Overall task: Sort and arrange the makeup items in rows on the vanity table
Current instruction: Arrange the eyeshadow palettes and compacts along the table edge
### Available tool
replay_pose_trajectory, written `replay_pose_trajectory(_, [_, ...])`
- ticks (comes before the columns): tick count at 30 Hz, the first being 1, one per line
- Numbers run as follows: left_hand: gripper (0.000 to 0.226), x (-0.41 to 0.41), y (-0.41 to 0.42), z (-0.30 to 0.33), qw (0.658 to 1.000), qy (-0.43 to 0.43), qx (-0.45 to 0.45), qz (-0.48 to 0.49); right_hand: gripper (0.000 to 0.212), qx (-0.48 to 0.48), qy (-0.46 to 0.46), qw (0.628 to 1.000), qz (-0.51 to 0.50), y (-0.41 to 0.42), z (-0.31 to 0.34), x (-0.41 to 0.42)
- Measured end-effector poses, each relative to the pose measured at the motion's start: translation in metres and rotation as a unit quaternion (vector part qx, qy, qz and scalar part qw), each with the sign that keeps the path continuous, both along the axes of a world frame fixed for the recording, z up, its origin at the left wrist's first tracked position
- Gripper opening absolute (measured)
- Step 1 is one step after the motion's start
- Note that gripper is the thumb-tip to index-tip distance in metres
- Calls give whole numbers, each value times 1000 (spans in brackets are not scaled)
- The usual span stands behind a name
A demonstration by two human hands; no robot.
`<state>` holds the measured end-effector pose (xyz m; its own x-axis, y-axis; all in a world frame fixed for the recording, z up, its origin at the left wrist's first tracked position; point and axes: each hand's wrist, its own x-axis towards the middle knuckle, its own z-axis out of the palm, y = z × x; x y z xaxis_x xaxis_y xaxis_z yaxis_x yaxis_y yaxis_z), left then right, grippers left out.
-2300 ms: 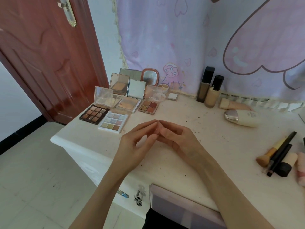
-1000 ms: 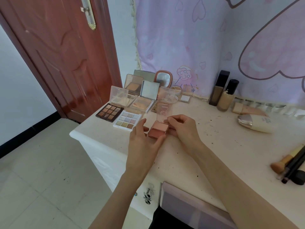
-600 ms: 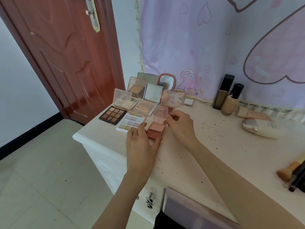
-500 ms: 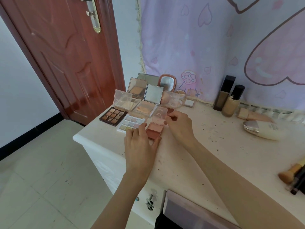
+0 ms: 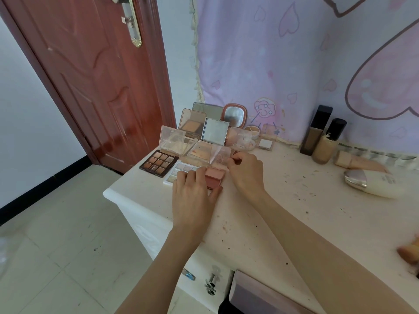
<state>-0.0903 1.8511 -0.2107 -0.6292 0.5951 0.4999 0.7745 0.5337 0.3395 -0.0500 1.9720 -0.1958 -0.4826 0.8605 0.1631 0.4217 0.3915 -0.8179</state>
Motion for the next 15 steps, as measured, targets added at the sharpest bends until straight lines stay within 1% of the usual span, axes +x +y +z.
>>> replay_pose_trajectory(6, [49,-3,1,-3,1000,-1,3,-9,19,1,-7,1000,-11,1,-2,-1])
replay_pose_trajectory(15, [48,-6,5,-4,999,-3,13,-35,23,16,4,1000,-25,3,-1,3])
